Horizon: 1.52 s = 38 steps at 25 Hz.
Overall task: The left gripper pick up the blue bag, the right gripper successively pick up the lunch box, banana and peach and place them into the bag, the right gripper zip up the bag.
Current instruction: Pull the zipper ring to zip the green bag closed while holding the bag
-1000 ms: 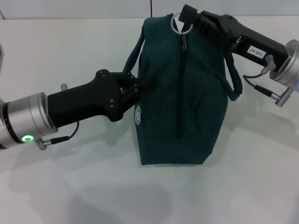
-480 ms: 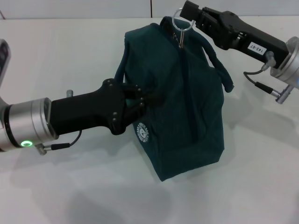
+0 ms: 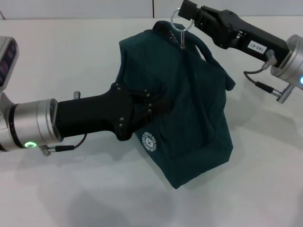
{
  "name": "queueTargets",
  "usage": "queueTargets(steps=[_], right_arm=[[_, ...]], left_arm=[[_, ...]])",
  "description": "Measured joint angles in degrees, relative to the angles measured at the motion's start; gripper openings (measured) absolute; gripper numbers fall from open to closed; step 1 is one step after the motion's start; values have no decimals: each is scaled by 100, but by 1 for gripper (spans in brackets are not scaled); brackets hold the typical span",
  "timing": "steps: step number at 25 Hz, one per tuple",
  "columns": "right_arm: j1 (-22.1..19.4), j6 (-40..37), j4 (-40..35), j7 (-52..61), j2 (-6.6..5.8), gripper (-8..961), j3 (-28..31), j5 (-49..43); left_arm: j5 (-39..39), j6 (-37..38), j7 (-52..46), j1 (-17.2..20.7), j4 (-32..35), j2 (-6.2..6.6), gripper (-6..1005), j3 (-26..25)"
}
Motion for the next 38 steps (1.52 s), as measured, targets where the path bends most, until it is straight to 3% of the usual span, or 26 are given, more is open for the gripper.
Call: queueTargets(steps=[10, 17, 24, 34, 38], right_arm=[[283, 17, -84, 310, -98, 44, -167, -229], [265, 212, -512, 338, -251, 45, -131, -672], [291, 325, -580, 353, -298, 46, -120, -852], [360, 409, -708, 384, -486, 47, -130, -1014], [369, 433, -781, 391, -504, 48, -119, -1102]], left_arm=[[29, 97, 14, -10, 3, -2, 56, 1], [32, 169, 5, -27, 3, 18, 55, 0], [71, 242, 2, -90, 11, 33, 55, -1], [199, 250, -7, -161, 12, 63, 55, 0], [235, 250, -8, -166, 12, 67, 54, 0]])
